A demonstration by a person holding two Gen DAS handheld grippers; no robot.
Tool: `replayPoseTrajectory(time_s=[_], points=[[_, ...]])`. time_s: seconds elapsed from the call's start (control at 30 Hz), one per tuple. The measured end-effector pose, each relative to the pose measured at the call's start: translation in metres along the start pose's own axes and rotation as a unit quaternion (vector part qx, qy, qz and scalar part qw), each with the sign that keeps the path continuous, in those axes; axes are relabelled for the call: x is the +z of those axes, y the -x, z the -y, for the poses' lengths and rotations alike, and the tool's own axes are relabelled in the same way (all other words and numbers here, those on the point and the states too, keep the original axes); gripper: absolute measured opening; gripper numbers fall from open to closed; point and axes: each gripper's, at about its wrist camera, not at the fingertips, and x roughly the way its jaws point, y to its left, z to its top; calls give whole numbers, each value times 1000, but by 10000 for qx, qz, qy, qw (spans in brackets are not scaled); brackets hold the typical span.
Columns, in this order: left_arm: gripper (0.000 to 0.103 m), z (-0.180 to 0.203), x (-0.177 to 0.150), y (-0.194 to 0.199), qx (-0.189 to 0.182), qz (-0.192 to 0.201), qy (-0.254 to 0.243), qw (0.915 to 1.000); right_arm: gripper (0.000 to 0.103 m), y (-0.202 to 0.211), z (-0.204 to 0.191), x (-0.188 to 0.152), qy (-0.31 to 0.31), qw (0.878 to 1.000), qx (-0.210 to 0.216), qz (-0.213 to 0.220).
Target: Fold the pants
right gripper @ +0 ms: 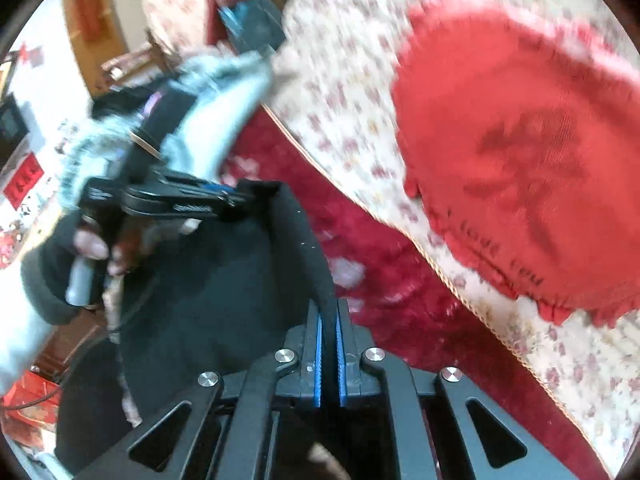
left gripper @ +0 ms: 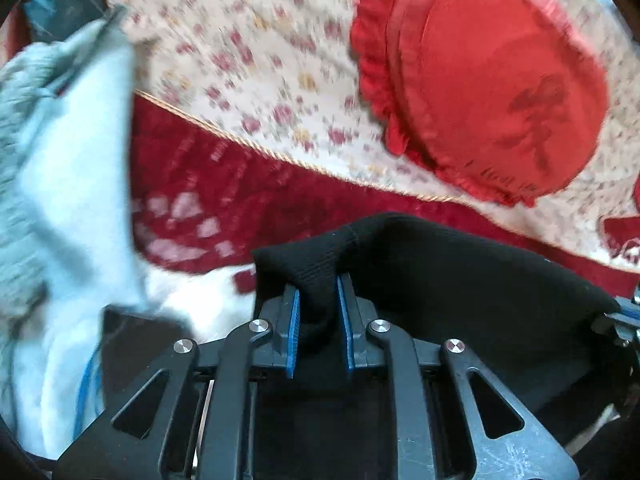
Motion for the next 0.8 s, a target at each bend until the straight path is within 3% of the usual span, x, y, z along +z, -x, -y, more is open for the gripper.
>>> replayPoseTrajectory(time_s=[0.2, 0.3, 0.37, 0.53, 0.63, 0.7, 0.73, 0.8], points=[[16, -40, -57, 82, -177, 527, 258, 9981, 5, 54, -77, -31, 351, 9972, 552, 353], [16, -67, -100, 95, -42, 463, 465, 9978, 5, 42, -114, -69, 495, 9963, 698, -67], [16, -79, -123, 97, 258, 411, 509, 9975, 5, 24, -122, -91, 428, 9964, 681, -274], [16, -99, -157, 106, 400, 314, 864, 9950, 10, -6, -115, -127, -256, 9946, 690, -738], [16, -93, -162, 118, 500, 468, 800, 9944, 31, 28, -104, -124, -523, 9950, 770, -356], [16, -83, -160, 125, 484, 605, 728, 9943, 39, 57, -85, -117, -848, 9939, 693, 133], [16, -81, -160, 126, 456, 646, 705, 9944, 45, 66, -74, -114, -1001, 9929, 584, 282], [16, -67, -156, 124, 375, 681, 584, 9953, 47, 74, -50, -104, -1323, 9904, 98, 394]])
